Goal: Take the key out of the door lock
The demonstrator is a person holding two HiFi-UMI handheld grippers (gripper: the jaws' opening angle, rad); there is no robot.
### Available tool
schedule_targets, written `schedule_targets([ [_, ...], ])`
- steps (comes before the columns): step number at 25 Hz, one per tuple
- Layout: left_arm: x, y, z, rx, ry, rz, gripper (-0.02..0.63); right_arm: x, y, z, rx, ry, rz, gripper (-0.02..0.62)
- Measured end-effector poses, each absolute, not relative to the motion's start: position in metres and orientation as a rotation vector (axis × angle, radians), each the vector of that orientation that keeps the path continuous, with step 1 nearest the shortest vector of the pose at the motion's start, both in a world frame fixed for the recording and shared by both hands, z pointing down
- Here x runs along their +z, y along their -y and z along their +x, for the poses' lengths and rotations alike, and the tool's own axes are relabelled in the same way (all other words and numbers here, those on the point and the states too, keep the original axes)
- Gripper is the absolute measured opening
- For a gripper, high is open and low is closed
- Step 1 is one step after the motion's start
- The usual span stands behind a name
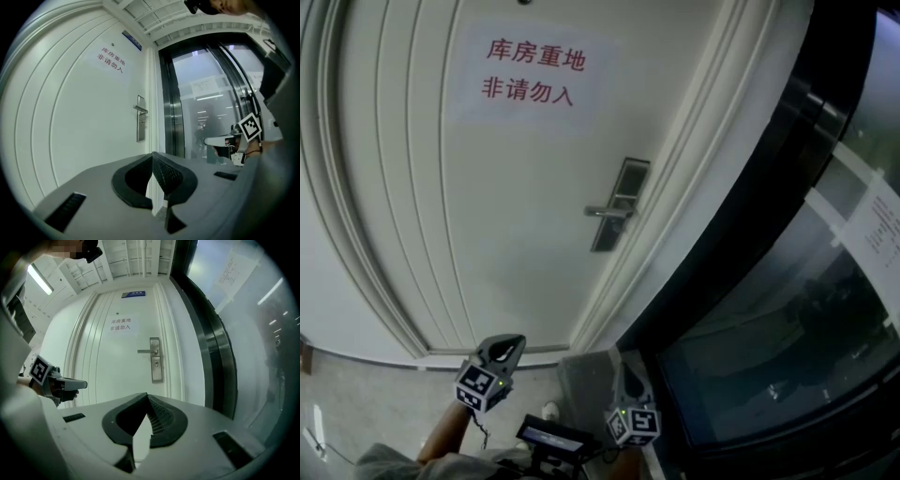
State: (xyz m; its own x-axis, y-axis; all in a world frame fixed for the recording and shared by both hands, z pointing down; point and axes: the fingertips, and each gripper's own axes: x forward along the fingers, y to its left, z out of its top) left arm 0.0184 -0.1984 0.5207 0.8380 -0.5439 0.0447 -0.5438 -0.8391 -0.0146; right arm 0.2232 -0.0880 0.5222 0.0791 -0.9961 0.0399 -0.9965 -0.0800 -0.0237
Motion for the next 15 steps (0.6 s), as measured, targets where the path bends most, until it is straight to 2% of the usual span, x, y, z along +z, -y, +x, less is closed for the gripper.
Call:
schedule_targets([
  [15, 0.514, 0.287, 0.047, -0.06, -1.061, -2.97, 0.006, 0.508, 0.199, 0.271, 0.023, 2.211, 2.195, 0.008],
])
